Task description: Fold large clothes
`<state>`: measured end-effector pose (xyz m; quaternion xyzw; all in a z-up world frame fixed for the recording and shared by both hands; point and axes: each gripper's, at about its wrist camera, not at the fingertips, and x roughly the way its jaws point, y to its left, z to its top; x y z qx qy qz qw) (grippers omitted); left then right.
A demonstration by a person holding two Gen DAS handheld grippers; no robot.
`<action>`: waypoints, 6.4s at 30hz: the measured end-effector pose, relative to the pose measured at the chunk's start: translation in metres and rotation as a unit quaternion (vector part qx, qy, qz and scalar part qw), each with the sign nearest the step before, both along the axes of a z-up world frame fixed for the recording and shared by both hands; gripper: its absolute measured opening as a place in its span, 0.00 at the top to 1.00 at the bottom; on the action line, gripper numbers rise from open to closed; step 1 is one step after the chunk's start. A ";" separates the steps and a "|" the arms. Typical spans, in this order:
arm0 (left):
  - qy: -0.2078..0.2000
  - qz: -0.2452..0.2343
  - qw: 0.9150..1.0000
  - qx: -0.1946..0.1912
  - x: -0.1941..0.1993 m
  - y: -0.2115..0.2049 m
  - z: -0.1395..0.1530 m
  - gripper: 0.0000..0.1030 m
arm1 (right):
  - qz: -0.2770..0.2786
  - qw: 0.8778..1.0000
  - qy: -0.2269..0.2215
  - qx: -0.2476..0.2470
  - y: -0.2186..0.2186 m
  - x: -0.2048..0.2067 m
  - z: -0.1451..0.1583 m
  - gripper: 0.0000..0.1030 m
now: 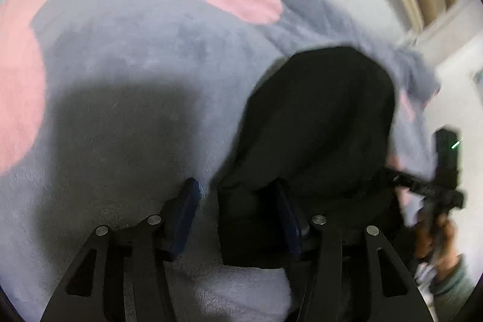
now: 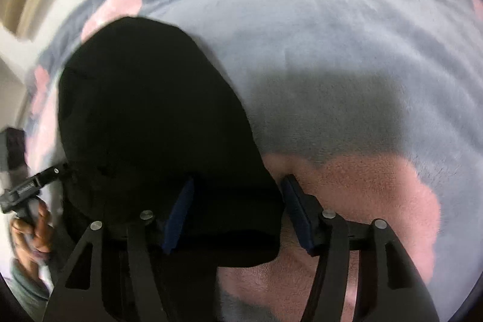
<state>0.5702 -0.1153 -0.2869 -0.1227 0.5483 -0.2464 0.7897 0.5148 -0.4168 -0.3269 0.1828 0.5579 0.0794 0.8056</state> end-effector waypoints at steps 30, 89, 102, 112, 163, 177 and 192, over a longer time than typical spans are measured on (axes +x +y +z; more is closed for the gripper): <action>-0.070 -0.125 0.988 -0.063 -0.009 -0.037 0.092 0.83 | 0.164 0.981 -0.093 0.052 0.013 -0.020 0.096 0.75; 0.122 -0.130 0.984 -0.023 -0.343 -0.027 0.011 0.74 | 0.067 0.994 0.070 -0.055 0.127 -0.375 0.039 0.49; 0.126 -0.078 0.988 -0.034 -0.346 0.000 0.035 0.74 | 0.067 0.996 0.025 -0.060 0.153 -0.312 0.087 0.47; 0.126 -0.054 0.990 -0.046 -0.382 0.024 0.050 0.79 | 0.035 0.997 0.053 -0.052 0.158 -0.317 0.076 0.43; 0.137 -0.035 0.988 0.063 -0.570 0.148 0.067 0.66 | -0.192 0.952 0.154 -0.181 0.088 -0.717 0.102 0.40; 0.183 0.015 0.983 0.008 -0.579 0.197 0.068 0.49 | -0.232 0.963 0.081 -0.109 0.033 -0.752 0.153 0.32; 0.189 0.057 0.980 -0.006 -0.603 0.228 0.064 0.47 | -0.236 0.961 0.024 -0.140 0.023 -0.776 0.216 0.28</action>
